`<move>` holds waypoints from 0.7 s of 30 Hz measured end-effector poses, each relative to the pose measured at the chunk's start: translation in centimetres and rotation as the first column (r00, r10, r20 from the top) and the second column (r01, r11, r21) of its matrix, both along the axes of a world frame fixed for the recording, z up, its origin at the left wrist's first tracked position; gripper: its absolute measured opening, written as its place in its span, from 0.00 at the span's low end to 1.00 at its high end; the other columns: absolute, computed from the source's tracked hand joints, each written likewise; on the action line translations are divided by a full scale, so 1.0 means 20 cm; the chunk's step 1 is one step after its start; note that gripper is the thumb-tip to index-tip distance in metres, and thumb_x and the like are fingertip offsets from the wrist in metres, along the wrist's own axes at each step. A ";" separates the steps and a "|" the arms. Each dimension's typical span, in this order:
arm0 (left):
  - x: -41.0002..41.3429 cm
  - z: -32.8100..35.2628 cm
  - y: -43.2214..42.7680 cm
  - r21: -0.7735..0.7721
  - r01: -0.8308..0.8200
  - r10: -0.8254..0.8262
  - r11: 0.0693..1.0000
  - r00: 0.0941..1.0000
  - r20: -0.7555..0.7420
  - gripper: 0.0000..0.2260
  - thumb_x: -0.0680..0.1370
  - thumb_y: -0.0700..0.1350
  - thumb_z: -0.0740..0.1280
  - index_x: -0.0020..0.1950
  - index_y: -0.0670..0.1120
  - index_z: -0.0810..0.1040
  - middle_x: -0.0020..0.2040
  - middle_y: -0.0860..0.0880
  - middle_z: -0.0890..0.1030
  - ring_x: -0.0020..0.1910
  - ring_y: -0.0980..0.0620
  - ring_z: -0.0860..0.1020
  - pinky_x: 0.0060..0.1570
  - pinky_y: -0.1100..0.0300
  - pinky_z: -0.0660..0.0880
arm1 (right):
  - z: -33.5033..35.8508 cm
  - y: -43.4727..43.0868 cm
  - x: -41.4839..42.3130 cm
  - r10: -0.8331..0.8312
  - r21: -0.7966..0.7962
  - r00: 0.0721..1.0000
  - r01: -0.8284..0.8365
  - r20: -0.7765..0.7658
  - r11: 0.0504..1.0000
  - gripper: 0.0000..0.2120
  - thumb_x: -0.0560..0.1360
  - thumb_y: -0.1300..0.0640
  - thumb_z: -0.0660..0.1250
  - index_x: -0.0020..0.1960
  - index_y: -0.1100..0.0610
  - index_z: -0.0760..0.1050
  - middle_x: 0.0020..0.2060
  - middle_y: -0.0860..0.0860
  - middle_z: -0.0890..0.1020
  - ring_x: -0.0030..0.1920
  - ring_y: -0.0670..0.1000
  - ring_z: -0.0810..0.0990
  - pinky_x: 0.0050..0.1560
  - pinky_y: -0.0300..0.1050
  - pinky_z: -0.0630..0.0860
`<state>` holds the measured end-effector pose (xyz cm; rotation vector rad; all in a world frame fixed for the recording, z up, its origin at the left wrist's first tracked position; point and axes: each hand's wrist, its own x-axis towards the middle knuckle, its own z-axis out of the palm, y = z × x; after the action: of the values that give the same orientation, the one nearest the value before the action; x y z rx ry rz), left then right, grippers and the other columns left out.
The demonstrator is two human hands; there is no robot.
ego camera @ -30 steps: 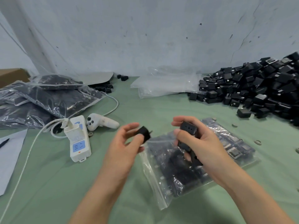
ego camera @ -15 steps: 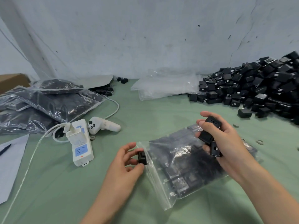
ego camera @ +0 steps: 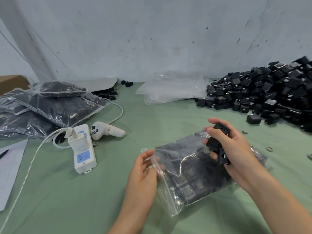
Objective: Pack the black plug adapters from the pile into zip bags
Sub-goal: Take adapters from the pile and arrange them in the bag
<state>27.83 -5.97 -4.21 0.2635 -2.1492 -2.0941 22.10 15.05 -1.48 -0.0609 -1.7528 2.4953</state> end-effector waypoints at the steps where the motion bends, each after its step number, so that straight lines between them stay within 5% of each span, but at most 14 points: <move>1: 0.00 0.00 0.00 0.066 -0.026 0.024 0.998 0.999 0.027 0.14 0.82 0.37 0.62 0.58 0.55 0.77 0.49 0.52 0.86 0.48 0.53 0.85 0.49 0.58 0.79 | 0.00 0.00 0.00 -0.002 -0.001 1.000 0.002 0.001 1.000 0.10 0.76 0.59 0.72 0.52 0.45 0.83 0.47 0.52 0.80 0.40 0.50 0.82 0.24 0.40 0.69; 6: -0.02 0.03 0.02 0.237 -0.017 0.002 0.971 0.998 0.062 0.09 0.80 0.50 0.66 0.59 0.50 0.75 0.47 0.47 0.86 0.45 0.49 0.85 0.50 0.53 0.79 | 0.00 0.01 0.00 0.004 -0.010 1.000 -0.004 0.004 1.000 0.10 0.76 0.59 0.72 0.53 0.46 0.83 0.49 0.52 0.80 0.40 0.50 0.82 0.25 0.41 0.69; 9: -0.03 0.03 0.05 0.139 0.026 -0.035 0.990 0.997 0.062 0.14 0.78 0.40 0.70 0.61 0.52 0.73 0.47 0.45 0.86 0.44 0.50 0.86 0.47 0.58 0.79 | 0.00 0.00 0.00 0.010 -0.017 1.000 -0.010 0.006 1.000 0.10 0.76 0.59 0.72 0.52 0.46 0.83 0.46 0.51 0.81 0.39 0.50 0.82 0.24 0.40 0.69; 12: -0.03 0.04 0.07 0.222 0.048 -0.066 0.974 0.995 0.073 0.19 0.77 0.28 0.66 0.60 0.48 0.74 0.50 0.41 0.85 0.47 0.47 0.86 0.43 0.61 0.81 | 0.00 0.00 0.00 0.018 -0.020 1.000 -0.018 0.005 1.000 0.09 0.76 0.60 0.71 0.52 0.47 0.83 0.43 0.49 0.81 0.39 0.51 0.82 0.24 0.40 0.69; 21: -0.05 0.10 0.10 0.490 0.078 -0.147 0.868 0.984 0.103 0.20 0.77 0.22 0.57 0.62 0.41 0.74 0.54 0.34 0.82 0.47 0.43 0.86 0.42 0.58 0.83 | 0.00 -0.03 0.02 0.043 -0.016 0.999 -0.043 0.026 0.999 0.09 0.76 0.60 0.71 0.52 0.47 0.83 0.41 0.50 0.80 0.38 0.51 0.82 0.23 0.40 0.68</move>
<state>26.83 -4.04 -2.20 0.3447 -1.6939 -2.7396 22.43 14.53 -1.45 -0.0581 -1.7638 2.5497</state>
